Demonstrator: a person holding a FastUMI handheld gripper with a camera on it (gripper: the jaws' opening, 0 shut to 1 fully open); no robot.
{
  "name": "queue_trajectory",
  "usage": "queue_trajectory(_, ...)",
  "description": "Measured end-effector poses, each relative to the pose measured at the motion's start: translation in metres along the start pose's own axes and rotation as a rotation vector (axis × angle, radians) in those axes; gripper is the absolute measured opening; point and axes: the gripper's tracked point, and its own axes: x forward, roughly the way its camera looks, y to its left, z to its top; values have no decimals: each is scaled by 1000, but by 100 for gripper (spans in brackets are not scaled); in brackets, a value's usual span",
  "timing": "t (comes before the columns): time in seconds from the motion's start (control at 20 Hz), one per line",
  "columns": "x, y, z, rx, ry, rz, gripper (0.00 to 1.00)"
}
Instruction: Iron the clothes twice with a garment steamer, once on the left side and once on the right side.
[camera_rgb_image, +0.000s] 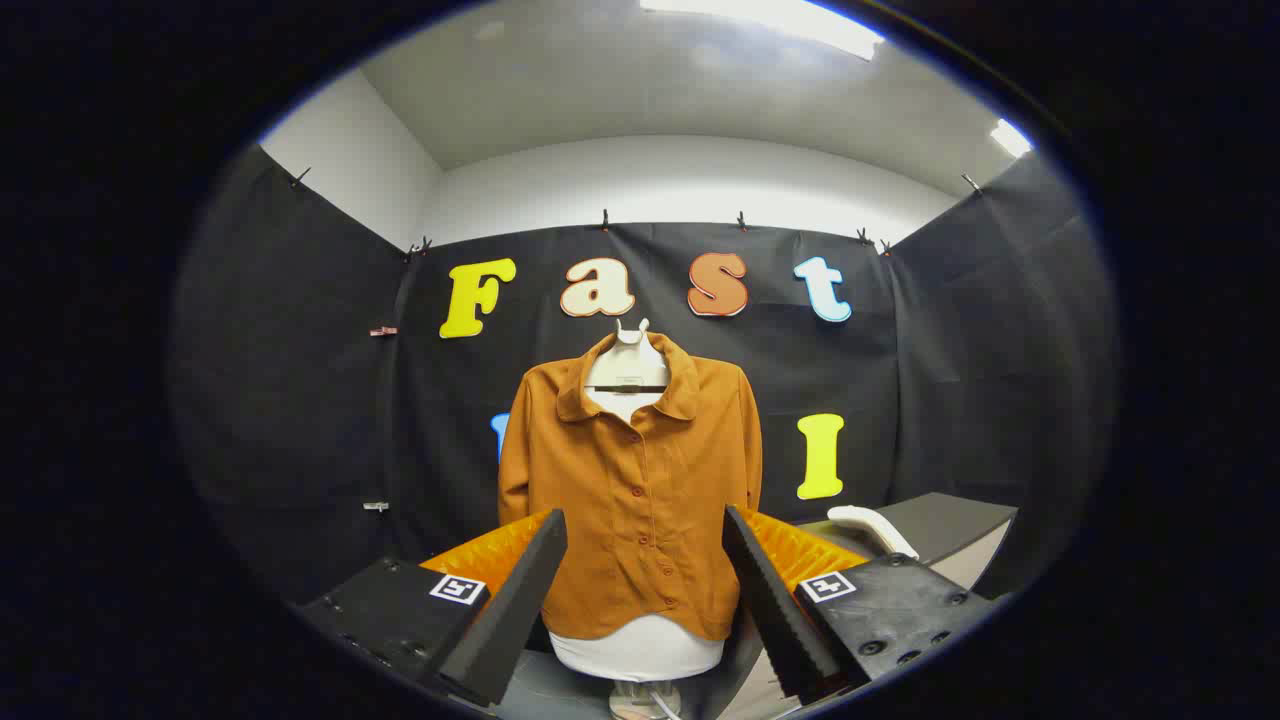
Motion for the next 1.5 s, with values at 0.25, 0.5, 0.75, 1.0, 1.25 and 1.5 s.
queue_trajectory(0.25,4,-9,1,4,8,-14,98)
queue_trajectory(0.5,2,-8,8,0,-8,-13,99)
queue_trajectory(0.75,0,0,8,-6,-11,-9,99)
queue_trajectory(1.0,-2,9,8,-6,-8,-20,99)
queue_trajectory(1.25,-1,18,2,-2,3,-50,99)
queue_trajectory(1.5,-4,7,-8,-22,18,-116,99)
